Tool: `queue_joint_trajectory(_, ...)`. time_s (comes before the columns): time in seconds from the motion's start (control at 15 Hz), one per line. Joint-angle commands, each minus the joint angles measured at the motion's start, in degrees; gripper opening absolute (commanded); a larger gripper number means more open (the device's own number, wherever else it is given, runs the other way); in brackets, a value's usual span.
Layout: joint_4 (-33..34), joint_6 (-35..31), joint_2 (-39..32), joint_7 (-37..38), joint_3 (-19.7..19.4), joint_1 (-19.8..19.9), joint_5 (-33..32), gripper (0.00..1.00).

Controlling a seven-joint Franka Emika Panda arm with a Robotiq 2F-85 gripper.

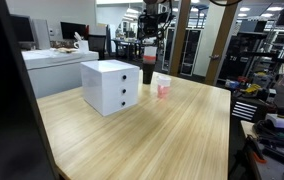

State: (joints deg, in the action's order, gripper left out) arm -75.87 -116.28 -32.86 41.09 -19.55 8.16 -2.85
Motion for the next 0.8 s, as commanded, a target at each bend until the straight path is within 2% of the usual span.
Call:
queue_joint_trajectory(0.0,-0.71,0.71,0.77,1.96,0.63,0.38,-1.66,1.00)
queue_joint_trajectory(0.73,-0.44,2.00,-0.52,3.29,0.60,0.52,-1.69,1.00)
